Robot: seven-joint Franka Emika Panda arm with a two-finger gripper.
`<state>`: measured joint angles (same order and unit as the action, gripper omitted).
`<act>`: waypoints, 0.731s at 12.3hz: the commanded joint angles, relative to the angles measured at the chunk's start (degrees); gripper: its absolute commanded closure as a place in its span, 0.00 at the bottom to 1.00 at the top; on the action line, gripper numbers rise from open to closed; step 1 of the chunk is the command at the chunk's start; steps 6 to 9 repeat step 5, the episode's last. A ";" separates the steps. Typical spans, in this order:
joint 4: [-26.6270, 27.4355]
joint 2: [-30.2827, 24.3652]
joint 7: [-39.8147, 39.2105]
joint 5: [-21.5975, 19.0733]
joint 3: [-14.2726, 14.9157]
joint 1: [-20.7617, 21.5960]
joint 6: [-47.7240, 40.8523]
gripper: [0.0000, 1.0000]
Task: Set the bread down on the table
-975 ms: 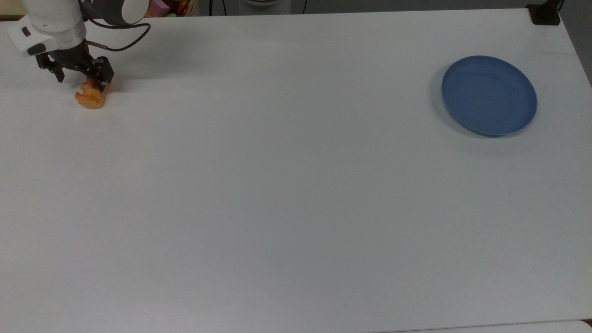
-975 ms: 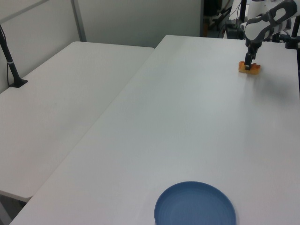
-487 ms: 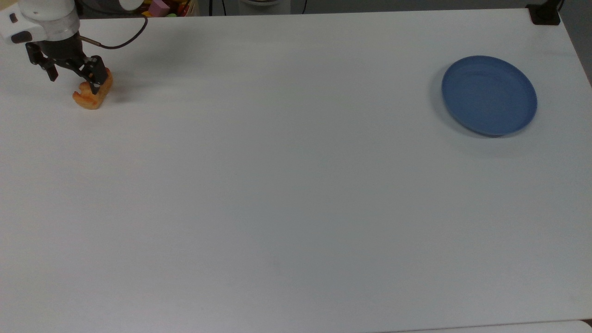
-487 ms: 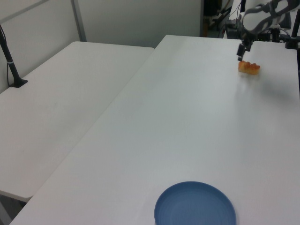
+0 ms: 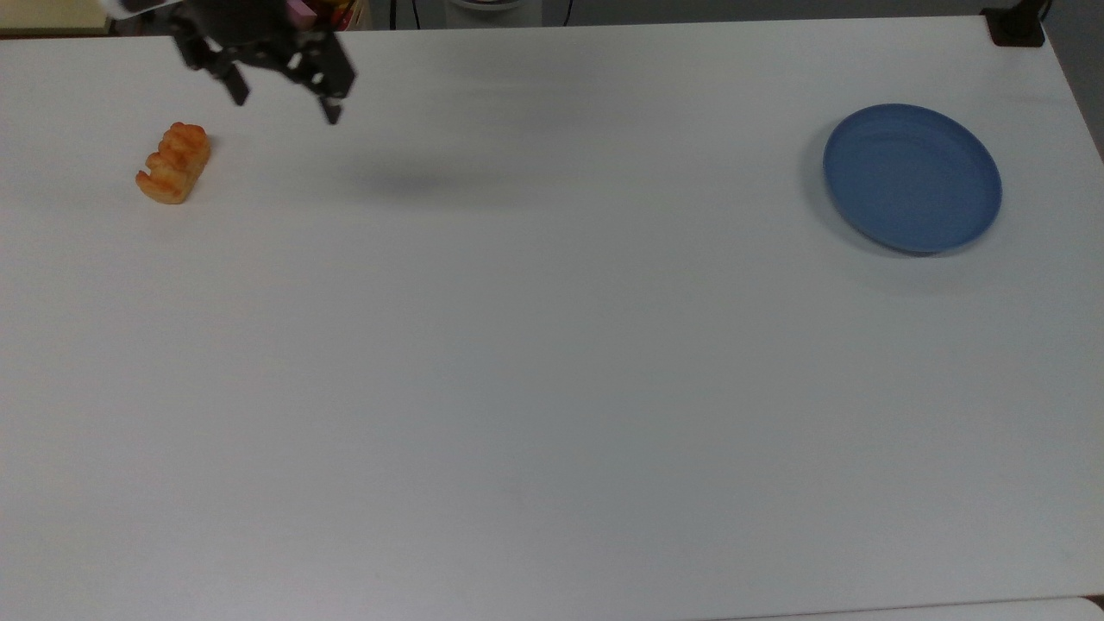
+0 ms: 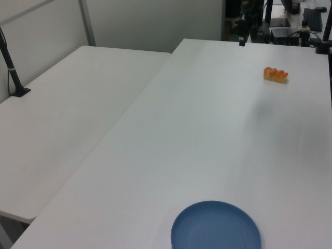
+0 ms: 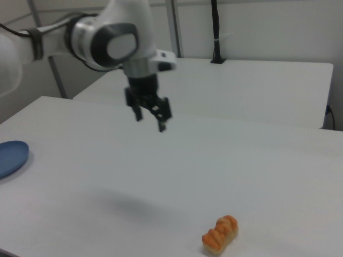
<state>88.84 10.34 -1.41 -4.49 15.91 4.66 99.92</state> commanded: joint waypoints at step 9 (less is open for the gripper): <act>-0.15 -2.34 10.81 7.30 -14.76 -2.37 -4.03 0.00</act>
